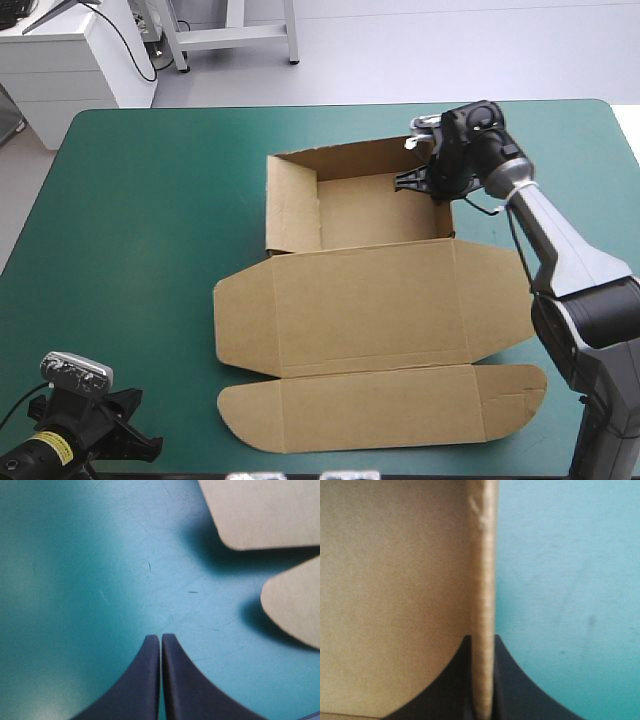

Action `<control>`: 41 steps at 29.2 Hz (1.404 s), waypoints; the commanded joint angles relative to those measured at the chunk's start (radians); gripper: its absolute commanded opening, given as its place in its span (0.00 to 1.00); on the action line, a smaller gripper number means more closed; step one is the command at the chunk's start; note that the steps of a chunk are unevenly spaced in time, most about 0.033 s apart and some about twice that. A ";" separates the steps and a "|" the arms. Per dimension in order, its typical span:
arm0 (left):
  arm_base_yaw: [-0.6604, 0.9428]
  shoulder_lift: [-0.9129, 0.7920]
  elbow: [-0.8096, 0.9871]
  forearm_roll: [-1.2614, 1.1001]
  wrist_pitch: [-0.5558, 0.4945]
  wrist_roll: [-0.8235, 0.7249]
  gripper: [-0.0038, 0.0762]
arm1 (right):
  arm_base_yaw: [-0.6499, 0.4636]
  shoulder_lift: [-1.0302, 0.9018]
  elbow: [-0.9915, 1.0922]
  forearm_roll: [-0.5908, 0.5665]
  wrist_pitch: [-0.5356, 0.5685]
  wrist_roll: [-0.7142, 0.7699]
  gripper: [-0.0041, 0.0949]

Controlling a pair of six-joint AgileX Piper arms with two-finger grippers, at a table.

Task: Fold the box

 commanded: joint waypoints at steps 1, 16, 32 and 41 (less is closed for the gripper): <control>-0.004 0.010 -0.024 0.001 -0.054 -0.001 0.04 | -0.093 -0.108 -0.027 -0.022 0.009 -0.041 0.02; -0.004 0.010 -0.024 0.001 -0.054 -0.001 0.04 | -0.567 -0.162 -0.027 -0.020 0.009 -0.158 0.02; -0.004 0.010 -0.024 0.003 -0.052 -0.001 0.04 | -0.741 -0.032 -0.027 -0.005 -0.002 -0.180 0.02; -0.004 0.012 -0.022 0.003 -0.046 -0.001 0.04 | -0.741 0.036 -0.027 -0.058 0.001 -0.198 0.04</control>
